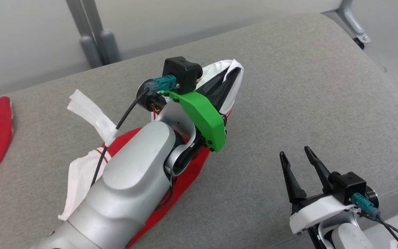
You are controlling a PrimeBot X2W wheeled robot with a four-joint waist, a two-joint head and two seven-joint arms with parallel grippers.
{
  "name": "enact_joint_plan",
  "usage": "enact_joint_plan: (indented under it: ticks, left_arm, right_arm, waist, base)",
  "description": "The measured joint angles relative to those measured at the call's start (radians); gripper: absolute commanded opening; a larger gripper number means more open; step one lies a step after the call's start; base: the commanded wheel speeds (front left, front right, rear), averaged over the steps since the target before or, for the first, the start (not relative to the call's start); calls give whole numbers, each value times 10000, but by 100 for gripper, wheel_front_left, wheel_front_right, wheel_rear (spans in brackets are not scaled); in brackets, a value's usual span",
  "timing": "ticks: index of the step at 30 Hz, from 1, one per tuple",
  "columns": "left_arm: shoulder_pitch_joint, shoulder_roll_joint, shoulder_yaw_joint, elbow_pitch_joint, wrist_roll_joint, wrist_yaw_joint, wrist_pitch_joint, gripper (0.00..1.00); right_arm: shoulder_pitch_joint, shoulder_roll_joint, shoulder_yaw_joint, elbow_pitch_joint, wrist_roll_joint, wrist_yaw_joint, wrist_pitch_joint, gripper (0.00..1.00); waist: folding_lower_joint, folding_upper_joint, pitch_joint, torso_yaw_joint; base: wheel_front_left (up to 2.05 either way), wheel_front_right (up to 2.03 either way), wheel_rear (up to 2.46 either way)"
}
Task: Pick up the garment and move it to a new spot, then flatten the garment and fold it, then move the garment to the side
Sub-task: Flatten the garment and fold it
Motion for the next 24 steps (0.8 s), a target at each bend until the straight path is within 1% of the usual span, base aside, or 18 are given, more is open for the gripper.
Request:
enact_joint_plan:
  ticks: [1,2,3,4,6,7,10,13,15,17,19,21,22,24]
  left_arm:
    - [-142,-2,-184,211,-63,-56,-259,2]
    - [-263,2,-476,364,-286,-82,-562,26]
    - [-333,6,-800,481,-552,-159,-784,92]
    - [-347,0,-1095,533,-857,-209,-892,100]
    - [-354,-17,-1814,627,-1415,-320,-1064,100]
    - [-378,-29,-2186,706,-1507,-339,-1127,100]
    - [-423,-35,-2892,890,-1781,-387,-1221,100]
    - [-412,-29,-3333,1049,-1824,-395,-1254,100]
    - [-228,-33,-3361,1041,-1923,-255,-1413,100]
    - [158,50,-3333,940,-1837,46,-1847,100]
    - [625,280,-3114,688,-1797,518,-2420,100]
    - [1230,715,-2884,311,-1521,1179,-2836,100]
    - [1510,907,-2796,117,-1430,1390,-2928,100]
    - [2238,1415,-2560,-389,-1149,1969,-3074,100]
  right_arm:
    - [-19,6,-2,31,17,0,0,100]
    - [-25,19,0,69,31,0,0,100]
    - [-31,36,15,100,44,0,0,100]
    - [-32,58,12,123,61,0,0,100]
    - [-31,94,-42,165,84,0,0,100]
    - [-29,96,-82,173,84,0,0,100]
    - [-6,125,-192,209,81,-2,0,100]
    - [149,138,-265,222,61,0,0,100]
    - [255,148,-268,247,13,0,0,100]
    - [337,161,-270,238,-23,0,0,100]
    - [488,157,-343,203,-84,0,0,100]
    - [681,104,-474,105,-153,0,0,100]
    - [753,61,-523,65,-178,0,0,100]
    - [955,-63,-669,-67,-251,0,-2,100]
  waist:
    - [0,0,69,-106]
    - [0,0,151,-241]
    - [0,0,228,-369]
    - [0,0,285,-468]
    - [0,0,421,-696]
    - [0,0,484,-792]
    - [0,0,622,-959]
    - [0,0,603,-939]
    - [0,0,552,-876]
    - [0,0,440,-783]
    - [0,0,305,-665]
    - [0,0,135,-482]
    - [0,0,67,-389]
    - [0,0,-94,-113]
  base:
    - [0,0,0]
    - [0,0,0]
    - [0,0,0]
    - [0,0,0]
    - [0,0,0]
    - [0,0,0]
    - [0,0,0]
    - [0,0,0]
    - [0,0,0]
    - [0,0,0]
    - [0,0,0]
    - [0,0,0]
    - [0,0,0]
    - [0,0,0]
